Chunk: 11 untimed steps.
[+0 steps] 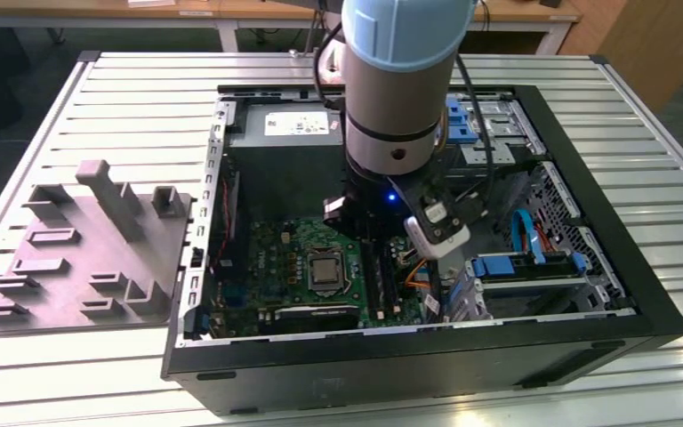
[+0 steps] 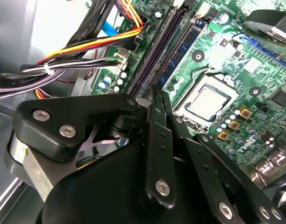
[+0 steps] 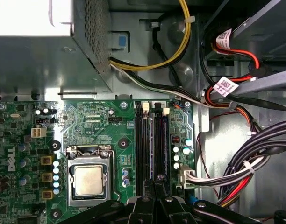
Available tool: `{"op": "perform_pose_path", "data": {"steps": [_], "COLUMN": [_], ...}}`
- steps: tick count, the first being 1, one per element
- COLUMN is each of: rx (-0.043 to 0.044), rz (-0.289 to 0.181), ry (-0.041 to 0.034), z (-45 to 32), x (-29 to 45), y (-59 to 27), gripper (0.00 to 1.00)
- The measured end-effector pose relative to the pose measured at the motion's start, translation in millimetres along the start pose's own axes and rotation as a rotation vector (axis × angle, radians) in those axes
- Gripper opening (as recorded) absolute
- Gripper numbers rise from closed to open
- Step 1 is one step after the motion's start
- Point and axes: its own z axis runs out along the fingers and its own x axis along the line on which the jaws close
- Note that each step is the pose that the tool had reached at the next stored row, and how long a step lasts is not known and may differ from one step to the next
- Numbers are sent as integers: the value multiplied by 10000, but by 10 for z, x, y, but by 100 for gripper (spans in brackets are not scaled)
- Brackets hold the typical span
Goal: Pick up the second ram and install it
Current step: 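Insert the second ram into the second slot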
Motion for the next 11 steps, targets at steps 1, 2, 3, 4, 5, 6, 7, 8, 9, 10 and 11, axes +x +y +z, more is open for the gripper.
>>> {"op": "perform_pose_path", "data": {"steps": [1, 2, 3, 4, 5, 6, 7, 8, 9, 10, 11], "rx": [2, 0, 0, 1, 0, 2, 2, 1, 0, -4, -2], "rz": [-1, -1, -2, -6, -7, -8, -8, -8, -7, -6, -6], "ry": [1, 1, 1, 1, 1, 2, 2, 2, 1, 0, 1], "z": [2, 8, 16, 22, 26, 27, 27, 27, 30, 37, 41], "x": [0, 1, 1, 3, 7, 9, 9, 9, 10, 12, 13], "y": [-1, 0, -2, -3, -4, -4, -4, -4, -4, -4, -5], "gripper": [11, 11, 11, 11, 11, 11, 11, 11, 11, 11, 11]}}
